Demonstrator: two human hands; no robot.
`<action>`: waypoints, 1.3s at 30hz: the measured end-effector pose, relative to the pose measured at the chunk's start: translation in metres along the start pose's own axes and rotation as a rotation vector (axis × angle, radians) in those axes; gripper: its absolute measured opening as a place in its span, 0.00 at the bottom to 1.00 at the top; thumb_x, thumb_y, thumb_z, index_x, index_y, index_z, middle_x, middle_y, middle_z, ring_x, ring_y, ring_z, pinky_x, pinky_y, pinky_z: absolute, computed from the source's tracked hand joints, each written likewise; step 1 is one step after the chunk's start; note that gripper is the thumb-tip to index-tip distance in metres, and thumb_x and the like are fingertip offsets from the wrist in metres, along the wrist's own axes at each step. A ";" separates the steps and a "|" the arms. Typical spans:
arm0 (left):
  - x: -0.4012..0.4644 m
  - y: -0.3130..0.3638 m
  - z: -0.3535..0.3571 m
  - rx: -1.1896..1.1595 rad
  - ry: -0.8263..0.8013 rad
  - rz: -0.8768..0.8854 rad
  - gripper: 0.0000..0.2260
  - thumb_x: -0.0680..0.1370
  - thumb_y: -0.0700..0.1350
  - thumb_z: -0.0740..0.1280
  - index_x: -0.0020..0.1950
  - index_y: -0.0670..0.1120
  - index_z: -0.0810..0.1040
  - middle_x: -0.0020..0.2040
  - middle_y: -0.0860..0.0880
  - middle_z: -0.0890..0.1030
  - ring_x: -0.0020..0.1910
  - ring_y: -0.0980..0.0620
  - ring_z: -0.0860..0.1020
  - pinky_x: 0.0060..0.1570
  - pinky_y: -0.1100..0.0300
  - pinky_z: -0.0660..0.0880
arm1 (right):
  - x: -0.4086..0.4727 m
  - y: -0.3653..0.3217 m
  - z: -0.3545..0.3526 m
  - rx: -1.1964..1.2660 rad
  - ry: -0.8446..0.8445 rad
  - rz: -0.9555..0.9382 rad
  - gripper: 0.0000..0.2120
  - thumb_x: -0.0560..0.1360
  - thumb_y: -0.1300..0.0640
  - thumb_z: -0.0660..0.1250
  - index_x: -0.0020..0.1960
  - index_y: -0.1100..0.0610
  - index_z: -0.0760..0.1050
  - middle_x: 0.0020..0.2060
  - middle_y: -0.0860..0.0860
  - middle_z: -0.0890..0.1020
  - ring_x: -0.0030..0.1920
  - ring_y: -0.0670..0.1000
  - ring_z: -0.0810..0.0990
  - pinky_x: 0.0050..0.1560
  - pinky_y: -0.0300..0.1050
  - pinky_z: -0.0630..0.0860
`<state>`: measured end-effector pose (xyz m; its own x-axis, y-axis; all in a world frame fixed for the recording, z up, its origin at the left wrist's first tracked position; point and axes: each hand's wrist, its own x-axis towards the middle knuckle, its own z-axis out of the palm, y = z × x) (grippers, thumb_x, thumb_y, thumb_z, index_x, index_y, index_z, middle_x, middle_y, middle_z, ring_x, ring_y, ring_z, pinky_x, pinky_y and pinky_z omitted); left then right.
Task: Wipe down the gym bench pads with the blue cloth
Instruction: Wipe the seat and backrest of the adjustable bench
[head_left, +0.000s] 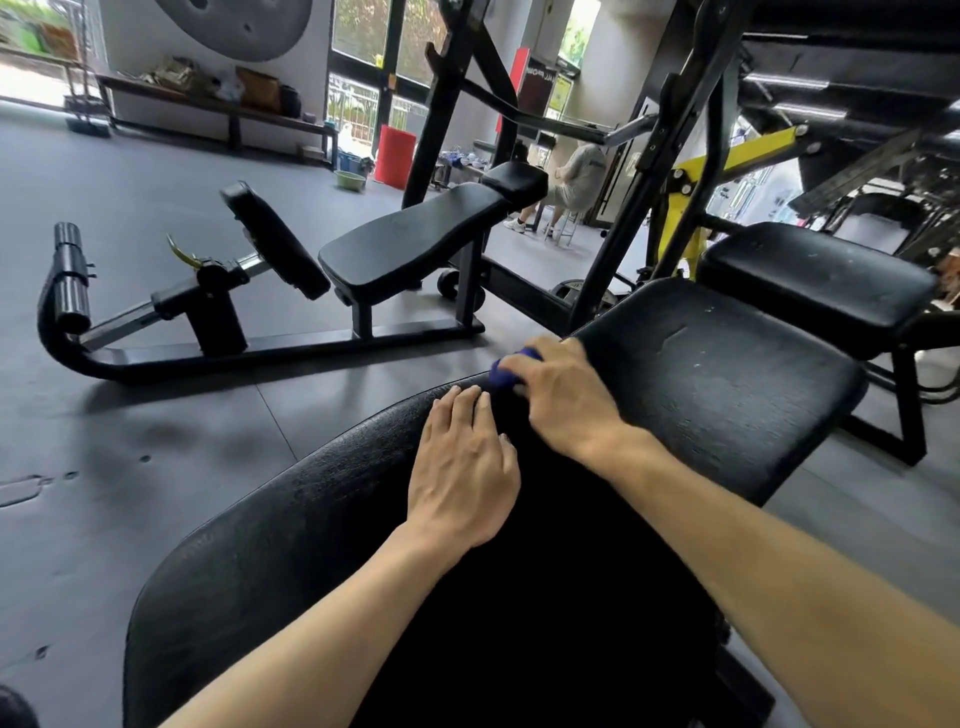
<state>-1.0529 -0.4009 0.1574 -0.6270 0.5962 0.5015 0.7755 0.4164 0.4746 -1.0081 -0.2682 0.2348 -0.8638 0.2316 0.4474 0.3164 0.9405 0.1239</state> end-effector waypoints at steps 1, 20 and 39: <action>0.000 -0.002 0.001 -0.015 0.011 0.000 0.29 0.78 0.51 0.49 0.72 0.38 0.72 0.72 0.40 0.72 0.74 0.42 0.66 0.77 0.48 0.60 | -0.008 -0.003 0.001 0.039 -0.032 -0.066 0.15 0.79 0.60 0.66 0.63 0.49 0.79 0.62 0.52 0.75 0.57 0.60 0.71 0.63 0.48 0.69; -0.002 -0.001 -0.003 -0.118 0.012 0.059 0.20 0.77 0.53 0.53 0.61 0.45 0.73 0.63 0.47 0.74 0.64 0.45 0.70 0.67 0.52 0.68 | -0.015 0.009 -0.014 0.113 -0.125 -0.091 0.16 0.79 0.60 0.68 0.65 0.47 0.79 0.65 0.50 0.74 0.59 0.59 0.70 0.67 0.53 0.69; -0.004 -0.004 -0.004 -0.089 -0.006 0.200 0.20 0.80 0.59 0.57 0.70 0.57 0.73 0.68 0.58 0.70 0.72 0.53 0.65 0.72 0.53 0.65 | -0.061 0.050 -0.048 0.034 -0.021 -0.068 0.17 0.76 0.63 0.72 0.62 0.49 0.81 0.61 0.49 0.76 0.56 0.56 0.73 0.60 0.51 0.74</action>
<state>-1.0537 -0.4077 0.1570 -0.4607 0.6651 0.5876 0.8746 0.2274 0.4282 -0.9208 -0.2473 0.2560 -0.8908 0.1720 0.4207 0.2437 0.9621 0.1227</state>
